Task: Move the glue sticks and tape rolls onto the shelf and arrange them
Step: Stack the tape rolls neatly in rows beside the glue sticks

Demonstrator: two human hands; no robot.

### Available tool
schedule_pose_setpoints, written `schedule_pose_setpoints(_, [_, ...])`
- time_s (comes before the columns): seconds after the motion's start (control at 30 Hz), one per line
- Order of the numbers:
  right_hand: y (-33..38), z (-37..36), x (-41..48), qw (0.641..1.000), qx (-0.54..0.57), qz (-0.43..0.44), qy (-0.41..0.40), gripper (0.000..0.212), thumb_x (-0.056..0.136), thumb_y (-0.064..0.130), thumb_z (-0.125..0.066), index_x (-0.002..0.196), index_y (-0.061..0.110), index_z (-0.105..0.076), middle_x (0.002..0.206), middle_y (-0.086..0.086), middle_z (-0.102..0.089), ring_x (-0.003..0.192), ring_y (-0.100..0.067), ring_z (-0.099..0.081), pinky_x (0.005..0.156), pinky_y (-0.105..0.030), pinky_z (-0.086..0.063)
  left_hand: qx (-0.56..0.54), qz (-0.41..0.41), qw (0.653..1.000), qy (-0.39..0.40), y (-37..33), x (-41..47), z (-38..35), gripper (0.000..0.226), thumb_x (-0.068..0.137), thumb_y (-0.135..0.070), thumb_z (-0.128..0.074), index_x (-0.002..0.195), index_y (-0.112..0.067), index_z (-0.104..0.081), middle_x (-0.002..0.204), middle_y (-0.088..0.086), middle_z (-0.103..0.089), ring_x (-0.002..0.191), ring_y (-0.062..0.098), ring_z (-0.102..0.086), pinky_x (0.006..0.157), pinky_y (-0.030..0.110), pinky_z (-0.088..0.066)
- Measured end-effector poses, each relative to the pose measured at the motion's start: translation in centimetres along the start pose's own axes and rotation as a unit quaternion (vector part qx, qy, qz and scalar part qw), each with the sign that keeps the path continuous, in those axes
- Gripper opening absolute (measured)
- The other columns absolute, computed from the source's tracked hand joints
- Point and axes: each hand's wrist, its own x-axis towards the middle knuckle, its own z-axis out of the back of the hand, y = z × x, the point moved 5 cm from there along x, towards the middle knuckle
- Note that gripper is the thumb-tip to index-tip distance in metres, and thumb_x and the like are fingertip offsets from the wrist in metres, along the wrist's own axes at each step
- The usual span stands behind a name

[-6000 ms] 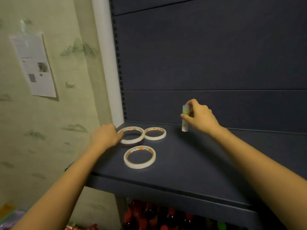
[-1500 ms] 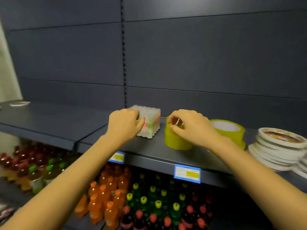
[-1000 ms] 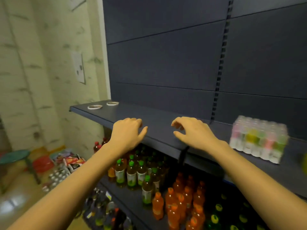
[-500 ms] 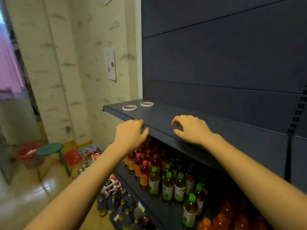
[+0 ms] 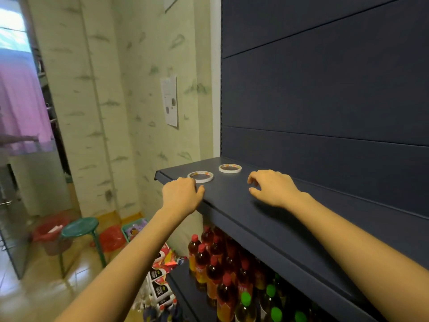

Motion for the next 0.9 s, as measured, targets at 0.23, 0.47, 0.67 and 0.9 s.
schedule_pose_setpoints(0.23, [-1.1, -2.7, 6.0, 0.999, -0.015, -0.017, 0.024, 0.028, 0.095, 0.036, -0.044, 0.118, 0.024, -0.054, 0.121, 0.0, -0.058, 0.105, -0.021, -0.057, 0.082, -0.035, -0.046, -0.02, 0.057, 0.997, 0.049, 2.8, 6.5, -4.8, 0.04, 0.095, -0.044, -0.038, 0.108, -0.01, -0.055, 0.104, 0.01, -0.065, 0.093, 0.028, -0.062, 0.071, 0.032, -0.045])
schedule_pose_setpoints(0.47, [-2.0, -4.7, 11.0, 0.998, -0.024, -0.059, 0.02, 0.026, 0.096, 0.035, -0.041, 0.114, 0.024, -0.056, 0.116, 0.0, -0.06, 0.101, -0.023, -0.058, 0.073, -0.033, -0.041, -0.023, 0.086, 0.986, 0.14, 5.1, 12.0, -10.2, 0.059, 0.094, -0.058, -0.029, 0.111, -0.008, -0.055, 0.115, 0.012, -0.062, 0.103, 0.03, -0.059, 0.081, 0.035, -0.042])
schedule_pose_setpoints(0.67, [-1.9, -6.6, 14.9, 0.992, -0.032, -0.12, 0.022, 0.031, 0.097, 0.04, -0.038, 0.114, 0.022, -0.057, 0.111, -0.003, -0.062, 0.096, -0.023, -0.06, 0.07, -0.032, -0.041, -0.023, 0.02, 0.979, 0.201, 6.2, 16.4, -13.3, 0.044, 0.093, -0.048, -0.039, 0.094, -0.01, -0.061, 0.105, 0.01, -0.066, 0.096, 0.027, -0.061, 0.081, 0.033, -0.042])
schedule_pose_setpoints(0.9, [-2.7, -8.8, 19.3, 0.944, -0.005, -0.325, 0.061, 0.055, 0.099, 0.049, -0.022, 0.121, 0.011, -0.057, 0.121, -0.01, -0.059, 0.109, -0.029, -0.055, 0.08, -0.035, -0.037, -0.059, -0.049, 0.976, 0.205, 8.4, 19.8, -13.8, 0.037, 0.094, -0.038, -0.042, 0.088, -0.006, -0.06, 0.1, 0.014, -0.066, 0.093, 0.03, -0.061, 0.074, 0.034, -0.045])
